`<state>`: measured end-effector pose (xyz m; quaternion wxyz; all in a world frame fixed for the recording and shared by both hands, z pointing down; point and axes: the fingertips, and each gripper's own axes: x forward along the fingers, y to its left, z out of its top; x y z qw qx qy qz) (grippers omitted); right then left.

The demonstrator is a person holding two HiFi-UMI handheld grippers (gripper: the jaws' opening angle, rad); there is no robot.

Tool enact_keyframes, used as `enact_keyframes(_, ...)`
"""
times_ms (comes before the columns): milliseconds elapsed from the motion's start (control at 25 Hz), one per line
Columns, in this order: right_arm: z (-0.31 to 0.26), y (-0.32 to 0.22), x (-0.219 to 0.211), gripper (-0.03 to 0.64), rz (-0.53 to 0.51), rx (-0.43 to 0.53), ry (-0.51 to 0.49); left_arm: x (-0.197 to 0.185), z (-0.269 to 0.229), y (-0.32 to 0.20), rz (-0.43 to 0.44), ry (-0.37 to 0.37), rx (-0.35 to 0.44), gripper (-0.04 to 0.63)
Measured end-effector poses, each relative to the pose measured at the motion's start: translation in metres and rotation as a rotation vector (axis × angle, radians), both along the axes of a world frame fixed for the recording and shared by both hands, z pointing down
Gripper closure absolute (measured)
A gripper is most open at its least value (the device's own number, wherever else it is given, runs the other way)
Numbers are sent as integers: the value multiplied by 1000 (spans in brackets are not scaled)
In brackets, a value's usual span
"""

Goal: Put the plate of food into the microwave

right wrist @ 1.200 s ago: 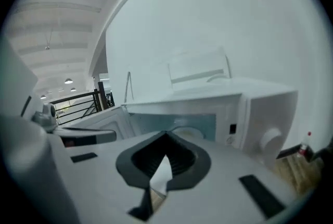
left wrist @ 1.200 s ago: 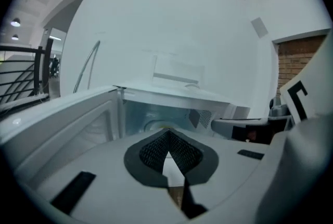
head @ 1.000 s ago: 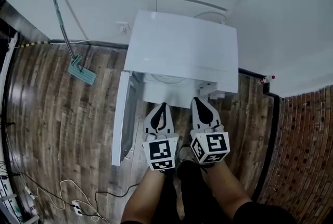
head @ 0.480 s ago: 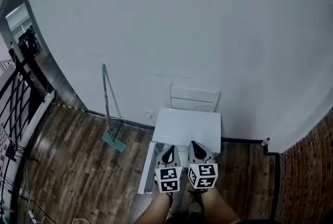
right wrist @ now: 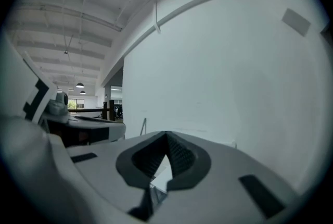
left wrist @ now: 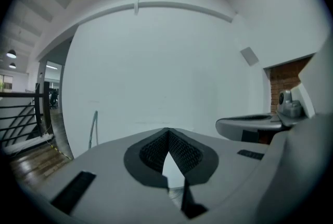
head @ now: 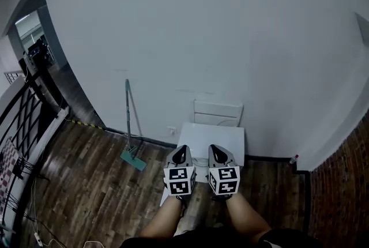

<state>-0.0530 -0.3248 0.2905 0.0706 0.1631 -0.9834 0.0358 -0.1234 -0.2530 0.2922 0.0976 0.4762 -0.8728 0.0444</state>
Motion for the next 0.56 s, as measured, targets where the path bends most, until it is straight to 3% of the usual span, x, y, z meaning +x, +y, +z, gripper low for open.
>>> enact_keyframes(160,-10,9,-4,604,-10,2,-26,0,-13,2,10,9,36,598)
enact_keyframes(560,-13,21,-14,604,-5,-17,-65,0,-7,9,27,33,42,597)
